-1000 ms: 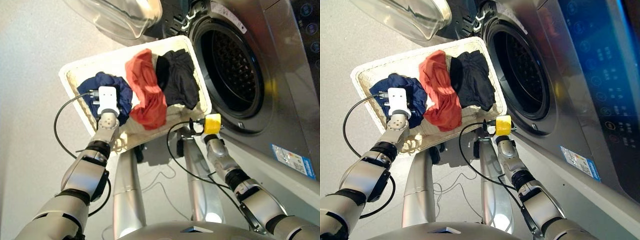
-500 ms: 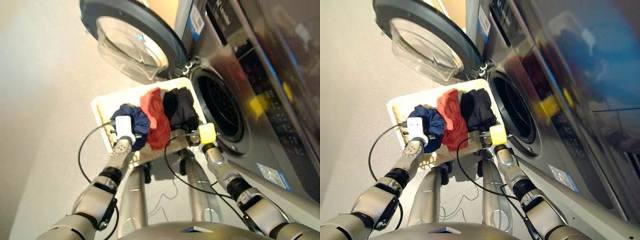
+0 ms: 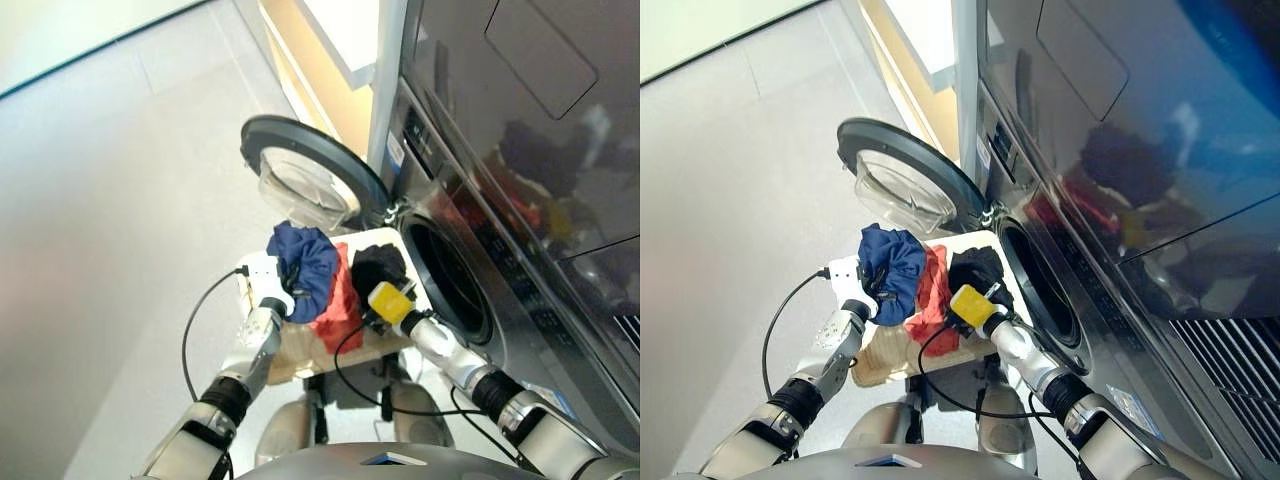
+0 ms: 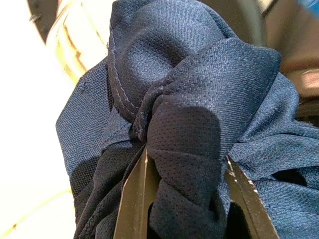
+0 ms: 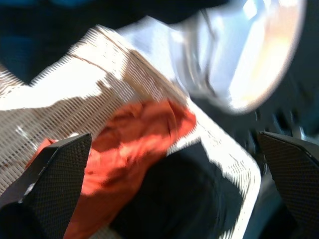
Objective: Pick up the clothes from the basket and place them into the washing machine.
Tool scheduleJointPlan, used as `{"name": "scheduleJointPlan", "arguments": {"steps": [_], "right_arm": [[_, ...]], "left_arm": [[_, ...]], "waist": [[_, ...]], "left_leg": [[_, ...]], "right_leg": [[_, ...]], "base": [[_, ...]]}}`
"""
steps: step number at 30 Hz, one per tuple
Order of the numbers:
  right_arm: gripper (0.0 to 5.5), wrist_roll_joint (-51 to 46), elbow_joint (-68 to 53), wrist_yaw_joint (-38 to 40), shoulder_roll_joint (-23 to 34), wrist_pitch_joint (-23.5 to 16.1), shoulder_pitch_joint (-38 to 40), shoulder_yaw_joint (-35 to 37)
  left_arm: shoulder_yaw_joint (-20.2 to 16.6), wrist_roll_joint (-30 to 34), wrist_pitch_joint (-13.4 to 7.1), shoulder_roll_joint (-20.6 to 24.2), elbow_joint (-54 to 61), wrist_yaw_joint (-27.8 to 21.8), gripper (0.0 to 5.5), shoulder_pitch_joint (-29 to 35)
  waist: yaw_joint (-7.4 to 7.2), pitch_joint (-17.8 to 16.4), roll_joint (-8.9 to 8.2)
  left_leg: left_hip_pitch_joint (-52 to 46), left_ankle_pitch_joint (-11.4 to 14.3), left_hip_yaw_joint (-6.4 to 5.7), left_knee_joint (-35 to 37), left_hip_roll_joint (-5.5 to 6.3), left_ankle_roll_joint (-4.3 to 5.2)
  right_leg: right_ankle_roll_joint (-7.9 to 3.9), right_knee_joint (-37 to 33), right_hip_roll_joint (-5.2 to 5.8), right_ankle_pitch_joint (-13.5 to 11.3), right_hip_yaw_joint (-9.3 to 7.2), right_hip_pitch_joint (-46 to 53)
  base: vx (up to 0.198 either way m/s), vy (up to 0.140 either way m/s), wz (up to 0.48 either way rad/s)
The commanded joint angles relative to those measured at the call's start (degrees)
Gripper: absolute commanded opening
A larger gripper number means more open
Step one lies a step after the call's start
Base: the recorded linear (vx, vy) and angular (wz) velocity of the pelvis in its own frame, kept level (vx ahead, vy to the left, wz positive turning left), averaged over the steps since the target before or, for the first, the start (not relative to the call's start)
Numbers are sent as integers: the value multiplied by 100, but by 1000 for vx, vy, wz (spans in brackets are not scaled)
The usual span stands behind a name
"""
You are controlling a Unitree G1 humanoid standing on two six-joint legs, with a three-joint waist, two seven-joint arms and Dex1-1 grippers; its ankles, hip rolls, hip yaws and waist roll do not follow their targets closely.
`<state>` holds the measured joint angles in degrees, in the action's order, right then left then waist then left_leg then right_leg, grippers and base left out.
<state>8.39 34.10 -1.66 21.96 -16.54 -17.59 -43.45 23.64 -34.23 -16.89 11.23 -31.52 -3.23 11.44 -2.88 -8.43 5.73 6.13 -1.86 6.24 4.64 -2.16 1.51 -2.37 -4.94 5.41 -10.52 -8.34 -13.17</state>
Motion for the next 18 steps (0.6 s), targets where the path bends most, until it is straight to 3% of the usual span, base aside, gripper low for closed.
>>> {"name": "scheduleJointPlan", "arguments": {"steps": [1, 6, 18], "right_arm": [[550, 374, -464, -144, -198, -323, -151, -290], [550, 688, -495, -167, -270, -308, -204, -492], [550, 1954, -344, 515, -234, -21, -494, -387]], "left_arm": [[170, -21, -111, -20, 253, -201, 0, -3], [411, 184, 23, -103, 226, -155, 0, 60], [1069, -720, 579, 103, 1453, -628, 0, -322]], "waist": [[38, 487, -185], [44, 602, -140], [93, 748, -74]], "left_leg": [[218, -363, 131, 36, 215, 209], [-20, -296, 136, 36, 214, 201], [-215, -184, 70, 36, 206, 158]], "right_leg": [[-429, 46, 2, 353, -15, 358], [-433, 7, -4, 422, -31, 630], [-458, -6, -26, 522, -136, 902]], "base": [[82, -15, 56], [65, -17, -1], [5, -2, -1]]}}
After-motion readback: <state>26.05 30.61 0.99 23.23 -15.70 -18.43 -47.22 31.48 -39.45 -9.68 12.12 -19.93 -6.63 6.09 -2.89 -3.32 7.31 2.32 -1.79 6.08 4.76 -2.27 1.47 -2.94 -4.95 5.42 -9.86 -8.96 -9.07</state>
